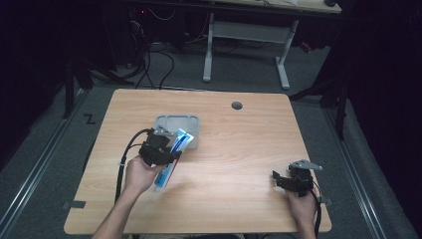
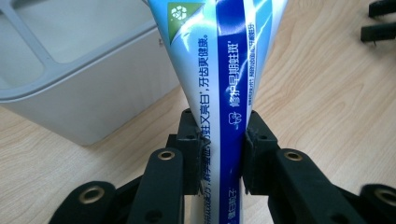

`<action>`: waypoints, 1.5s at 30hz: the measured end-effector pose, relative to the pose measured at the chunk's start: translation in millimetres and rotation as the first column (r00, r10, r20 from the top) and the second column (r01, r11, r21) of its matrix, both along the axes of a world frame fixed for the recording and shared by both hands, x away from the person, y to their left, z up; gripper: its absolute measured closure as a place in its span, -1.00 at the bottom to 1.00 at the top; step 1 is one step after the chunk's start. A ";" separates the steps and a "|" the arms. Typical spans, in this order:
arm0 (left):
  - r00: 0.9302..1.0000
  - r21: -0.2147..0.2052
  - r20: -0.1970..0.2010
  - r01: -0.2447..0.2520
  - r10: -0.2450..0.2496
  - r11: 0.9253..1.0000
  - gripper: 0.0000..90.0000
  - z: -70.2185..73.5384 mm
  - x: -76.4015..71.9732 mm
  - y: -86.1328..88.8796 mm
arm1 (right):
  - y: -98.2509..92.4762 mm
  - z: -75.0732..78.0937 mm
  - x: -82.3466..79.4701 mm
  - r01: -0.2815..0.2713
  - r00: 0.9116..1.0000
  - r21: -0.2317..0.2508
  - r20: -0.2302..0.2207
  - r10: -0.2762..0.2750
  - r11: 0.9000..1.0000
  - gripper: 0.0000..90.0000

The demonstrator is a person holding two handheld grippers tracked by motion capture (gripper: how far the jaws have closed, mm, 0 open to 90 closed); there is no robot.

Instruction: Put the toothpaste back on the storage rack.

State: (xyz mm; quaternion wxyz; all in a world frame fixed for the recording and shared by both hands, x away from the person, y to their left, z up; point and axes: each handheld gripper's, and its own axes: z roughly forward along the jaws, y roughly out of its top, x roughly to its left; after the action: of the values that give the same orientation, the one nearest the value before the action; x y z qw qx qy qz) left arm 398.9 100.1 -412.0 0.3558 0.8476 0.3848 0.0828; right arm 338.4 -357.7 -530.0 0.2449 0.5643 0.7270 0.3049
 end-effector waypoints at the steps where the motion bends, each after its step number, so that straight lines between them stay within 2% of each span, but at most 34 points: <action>1: 1.000 0.000 0.000 0.000 0.000 1.000 0.62 0.0 0.0 0.0 | 0.0 0.0 0.0 0.000 1.000 0.000 0.000 0.000 1.000 -0.38; 6: 1.000 -0.009 -0.001 -0.029 0.029 1.000 0.62 1.7 3.2 4.8 | 0.0 0.0 0.0 0.000 1.000 0.000 0.000 0.000 1.000 -0.37; 11: 0.999 -0.024 0.027 -0.035 0.036 0.999 0.62 8.0 4.3 5.7 | 0.0 0.0 0.0 0.000 1.000 0.000 0.000 0.000 1.000 -0.38; 18: 0.997 -0.040 0.073 -0.029 0.032 0.999 0.62 25.9 9.7 2.8 | -0.1 0.0 0.0 0.000 1.000 0.000 0.000 0.000 1.000 -0.38; 22: 0.995 -0.030 0.097 -0.019 0.022 0.999 0.62 36.2 14.7 -1.5 | -0.1 0.0 0.0 0.000 1.000 0.000 0.000 0.000 1.000 -0.37; 28: 0.993 -0.040 0.121 -0.009 0.014 0.999 0.62 49.0 20.3 -4.8 | -0.1 0.0 -0.1 0.001 1.000 0.000 0.000 -0.001 1.000 -0.37; 36: 0.987 -0.060 0.150 -0.040 0.049 0.997 0.62 63.4 32.2 -2.9 | 0.0 0.0 -0.2 0.000 1.000 0.000 0.000 0.000 1.000 -0.38; 37: 0.986 -0.082 0.153 -0.046 0.059 0.996 0.62 66.8 35.3 -1.6 | -0.1 0.0 -0.1 0.000 1.000 -0.001 0.000 0.000 1.000 -0.38; 42: 0.985 -0.104 0.159 -0.051 0.067 0.993 0.63 72.8 39.4 -0.1 | 0.0 0.0 -0.2 -0.001 1.000 -0.001 0.000 0.001 1.000 -0.38; 45: 0.988 -0.140 0.140 -0.045 0.065 0.989 0.63 75.9 48.8 1.5 | -0.1 0.0 -0.2 -0.001 1.000 -0.001 0.000 0.001 1.000 -0.38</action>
State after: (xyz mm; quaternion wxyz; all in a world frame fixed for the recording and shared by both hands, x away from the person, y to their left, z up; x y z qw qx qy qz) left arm 447.7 101.6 -336.1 0.4371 0.8023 0.3862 0.1271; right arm 338.2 -357.7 -530.0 0.2450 0.5640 0.7273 0.3047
